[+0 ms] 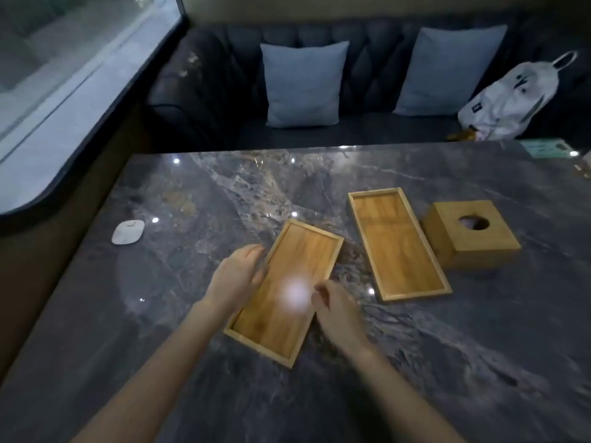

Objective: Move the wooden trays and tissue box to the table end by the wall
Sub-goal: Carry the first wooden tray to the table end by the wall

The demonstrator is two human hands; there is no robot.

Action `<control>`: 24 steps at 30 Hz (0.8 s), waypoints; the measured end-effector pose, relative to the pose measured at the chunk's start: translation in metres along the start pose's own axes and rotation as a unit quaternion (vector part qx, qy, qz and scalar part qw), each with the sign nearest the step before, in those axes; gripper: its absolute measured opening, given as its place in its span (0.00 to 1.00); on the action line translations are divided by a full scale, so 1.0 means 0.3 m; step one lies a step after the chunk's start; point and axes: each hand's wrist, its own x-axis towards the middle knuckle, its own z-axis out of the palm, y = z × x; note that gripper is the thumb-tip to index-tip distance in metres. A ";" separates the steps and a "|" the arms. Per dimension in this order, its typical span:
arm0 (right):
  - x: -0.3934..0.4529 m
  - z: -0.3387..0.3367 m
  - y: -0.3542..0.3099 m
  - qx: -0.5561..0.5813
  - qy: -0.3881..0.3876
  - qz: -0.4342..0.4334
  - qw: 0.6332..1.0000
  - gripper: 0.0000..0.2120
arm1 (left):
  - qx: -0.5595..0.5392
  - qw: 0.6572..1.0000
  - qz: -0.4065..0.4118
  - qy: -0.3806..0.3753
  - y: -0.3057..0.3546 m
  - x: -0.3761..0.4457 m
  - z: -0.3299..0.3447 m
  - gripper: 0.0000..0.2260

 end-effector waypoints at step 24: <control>-0.049 0.139 0.070 -0.147 -0.112 0.101 0.978 0.34 | -0.182 0.949 -0.220 -0.133 -0.066 -0.068 0.188 0.24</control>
